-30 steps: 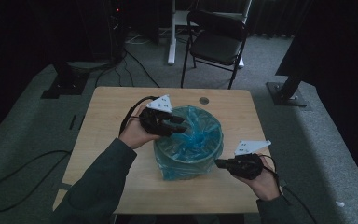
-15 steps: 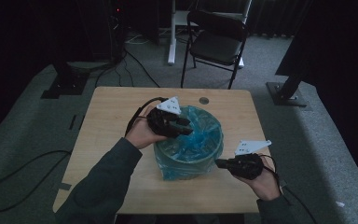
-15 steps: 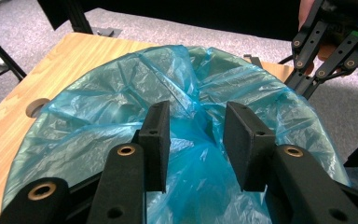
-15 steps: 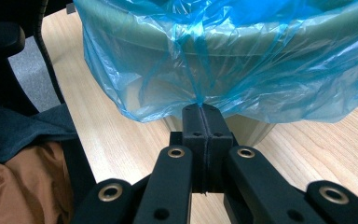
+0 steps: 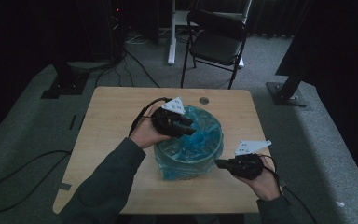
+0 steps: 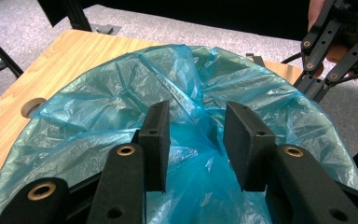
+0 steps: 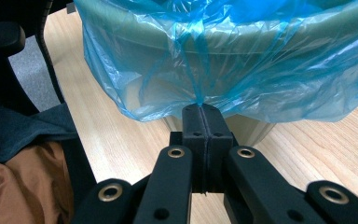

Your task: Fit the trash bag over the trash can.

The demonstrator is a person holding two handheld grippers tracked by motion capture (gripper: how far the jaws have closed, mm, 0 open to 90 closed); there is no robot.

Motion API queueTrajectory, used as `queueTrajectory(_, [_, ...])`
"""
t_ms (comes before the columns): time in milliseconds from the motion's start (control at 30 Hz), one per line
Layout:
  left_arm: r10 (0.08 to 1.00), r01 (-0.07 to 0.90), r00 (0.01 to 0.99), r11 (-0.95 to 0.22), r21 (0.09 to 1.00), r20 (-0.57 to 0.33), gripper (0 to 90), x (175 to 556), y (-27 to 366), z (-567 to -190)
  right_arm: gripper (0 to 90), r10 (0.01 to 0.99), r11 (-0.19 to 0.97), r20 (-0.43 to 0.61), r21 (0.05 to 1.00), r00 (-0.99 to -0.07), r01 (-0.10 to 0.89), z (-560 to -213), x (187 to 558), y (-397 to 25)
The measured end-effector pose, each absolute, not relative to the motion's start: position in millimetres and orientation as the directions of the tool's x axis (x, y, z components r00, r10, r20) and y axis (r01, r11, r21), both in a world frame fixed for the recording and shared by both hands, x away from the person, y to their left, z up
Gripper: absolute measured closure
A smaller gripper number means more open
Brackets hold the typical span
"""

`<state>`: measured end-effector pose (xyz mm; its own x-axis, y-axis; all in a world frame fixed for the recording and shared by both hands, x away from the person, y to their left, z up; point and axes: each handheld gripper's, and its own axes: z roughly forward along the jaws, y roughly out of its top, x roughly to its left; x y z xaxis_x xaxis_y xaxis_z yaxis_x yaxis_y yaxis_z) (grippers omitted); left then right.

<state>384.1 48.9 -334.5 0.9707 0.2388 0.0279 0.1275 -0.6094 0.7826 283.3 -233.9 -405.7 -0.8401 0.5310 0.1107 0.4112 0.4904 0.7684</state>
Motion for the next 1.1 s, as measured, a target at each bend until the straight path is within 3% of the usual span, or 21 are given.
queueTrajectory(1100, [0.226,0.136,0.974,-0.612,0.779,0.008,60.8,393,20,-342,90.0,0.530,0.491,0.115,0.766,-0.840,0.414,-406,283,-235])
